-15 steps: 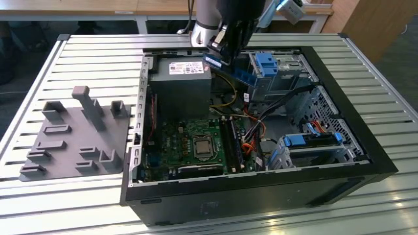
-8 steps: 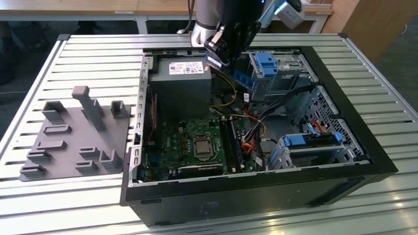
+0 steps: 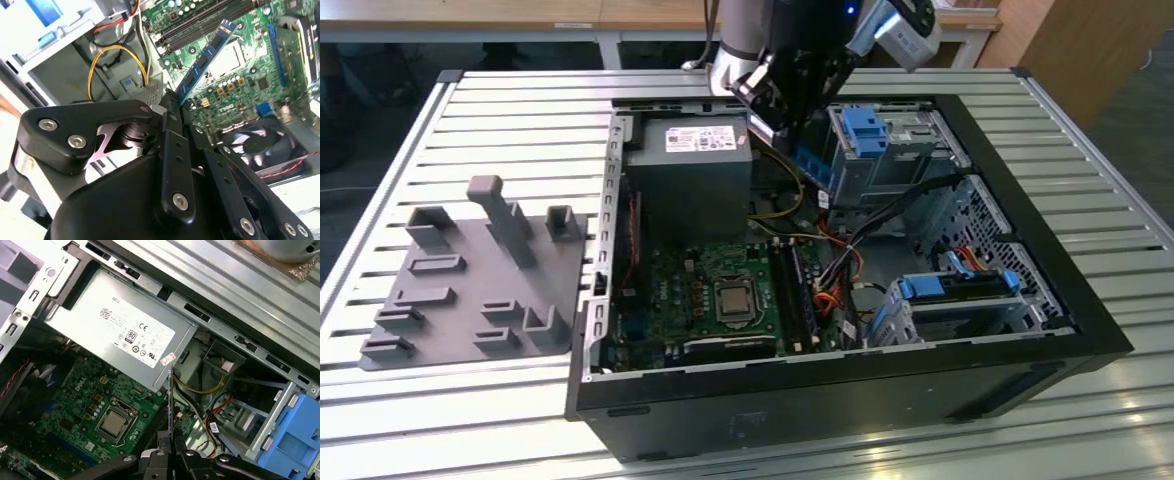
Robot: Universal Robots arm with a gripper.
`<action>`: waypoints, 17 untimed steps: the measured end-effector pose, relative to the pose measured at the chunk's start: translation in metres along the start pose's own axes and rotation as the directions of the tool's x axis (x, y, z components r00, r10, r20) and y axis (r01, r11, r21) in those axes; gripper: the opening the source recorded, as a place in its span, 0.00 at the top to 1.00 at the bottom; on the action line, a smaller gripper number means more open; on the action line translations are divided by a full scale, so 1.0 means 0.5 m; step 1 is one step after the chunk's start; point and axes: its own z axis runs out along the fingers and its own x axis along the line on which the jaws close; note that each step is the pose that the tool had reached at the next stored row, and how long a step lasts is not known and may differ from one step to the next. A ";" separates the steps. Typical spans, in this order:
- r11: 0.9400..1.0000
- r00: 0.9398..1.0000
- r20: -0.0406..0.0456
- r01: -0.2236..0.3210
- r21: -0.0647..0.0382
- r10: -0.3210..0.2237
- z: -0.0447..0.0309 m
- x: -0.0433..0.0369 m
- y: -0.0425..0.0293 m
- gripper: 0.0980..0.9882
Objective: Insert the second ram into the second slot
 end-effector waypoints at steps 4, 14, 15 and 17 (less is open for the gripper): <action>0.997 0.997 0.003 -0.075 0.001 0.075 0.004 0.000 0.000 0.95; 0.967 0.967 0.010 -0.254 0.003 0.254 0.014 0.000 -0.001 0.95; 0.963 0.962 0.011 -0.271 0.003 0.271 0.015 0.000 -0.001 0.95; 0.952 0.952 0.012 -0.307 0.003 0.306 0.017 0.000 -0.001 0.95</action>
